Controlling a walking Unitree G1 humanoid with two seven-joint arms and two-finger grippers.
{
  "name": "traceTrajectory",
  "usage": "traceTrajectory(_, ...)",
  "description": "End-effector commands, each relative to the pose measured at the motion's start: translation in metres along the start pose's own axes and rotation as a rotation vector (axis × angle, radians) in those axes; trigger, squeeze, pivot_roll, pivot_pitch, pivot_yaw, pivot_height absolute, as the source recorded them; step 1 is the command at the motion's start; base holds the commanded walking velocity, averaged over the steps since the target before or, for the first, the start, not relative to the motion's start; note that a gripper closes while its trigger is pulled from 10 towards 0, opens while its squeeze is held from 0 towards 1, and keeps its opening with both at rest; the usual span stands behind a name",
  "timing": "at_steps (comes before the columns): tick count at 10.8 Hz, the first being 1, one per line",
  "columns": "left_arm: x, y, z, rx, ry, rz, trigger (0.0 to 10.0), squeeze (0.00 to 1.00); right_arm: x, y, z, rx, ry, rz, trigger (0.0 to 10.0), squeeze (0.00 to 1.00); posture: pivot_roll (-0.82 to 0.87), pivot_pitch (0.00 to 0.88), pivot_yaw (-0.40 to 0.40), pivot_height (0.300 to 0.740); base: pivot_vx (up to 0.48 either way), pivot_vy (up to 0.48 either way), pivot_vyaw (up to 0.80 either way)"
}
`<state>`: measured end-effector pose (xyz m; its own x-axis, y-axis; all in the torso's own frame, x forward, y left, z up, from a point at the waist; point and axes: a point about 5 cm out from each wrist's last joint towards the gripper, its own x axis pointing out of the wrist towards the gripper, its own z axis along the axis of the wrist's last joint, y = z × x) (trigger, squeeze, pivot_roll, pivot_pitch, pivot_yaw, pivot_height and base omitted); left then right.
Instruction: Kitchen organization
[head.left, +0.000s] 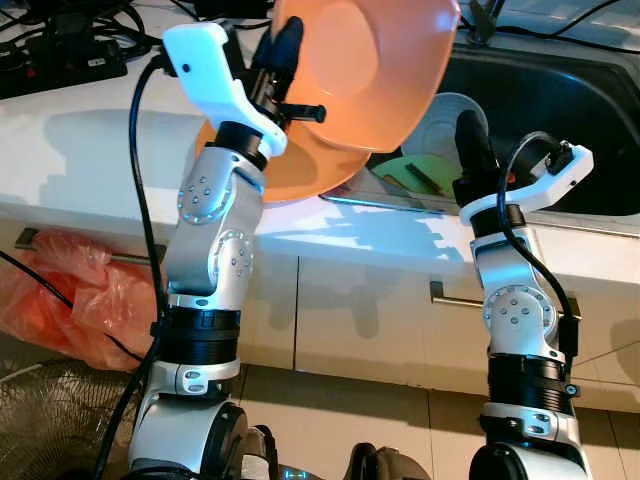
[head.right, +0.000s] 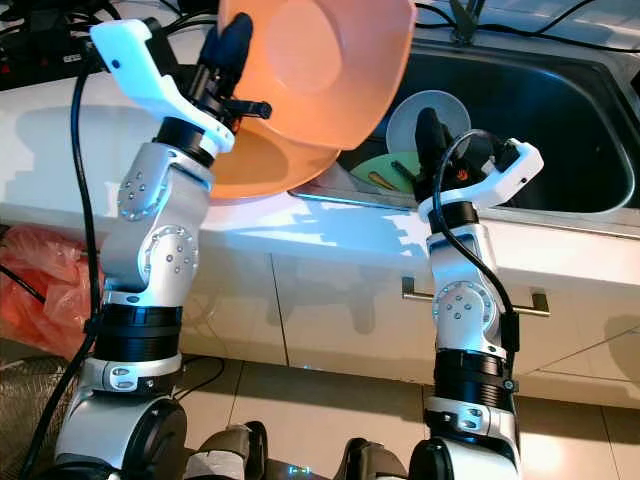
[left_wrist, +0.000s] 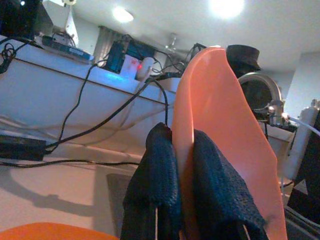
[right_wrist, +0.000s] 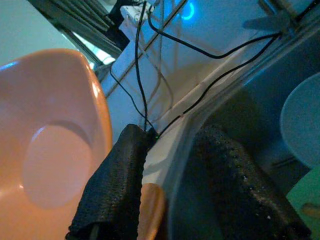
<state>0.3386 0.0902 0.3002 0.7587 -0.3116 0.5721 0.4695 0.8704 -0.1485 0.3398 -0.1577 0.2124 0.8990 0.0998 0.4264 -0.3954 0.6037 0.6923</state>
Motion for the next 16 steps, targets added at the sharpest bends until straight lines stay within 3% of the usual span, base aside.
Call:
traceTrajectory(1,0.003,-0.01,0.01,-0.004,-0.049,-0.039,10.0,0.0,0.001,0.004,0.006,0.018,-0.02,0.02,10.0,0.0,0.11,0.157,-0.036,0.74,0.0,0.0,0.0)
traceTrajectory(10,0.002,-0.02,-0.001,-0.03,0.002,-0.087,10.0,0.0,-0.001,0.021,0.001,0.125,0.005,0.135,10.0,0.0,0.11,0.162,-0.036,0.74,0.0,0.0,0.0)
traceTrajectory(16,0.002,-0.024,0.0,-0.057,-0.006,-0.101,10.0,0.0,-0.003,0.017,-0.003,0.122,0.025,0.125,10.0,0.0,0.12,0.156,-0.038,0.74,0.0,0.0,0.0)
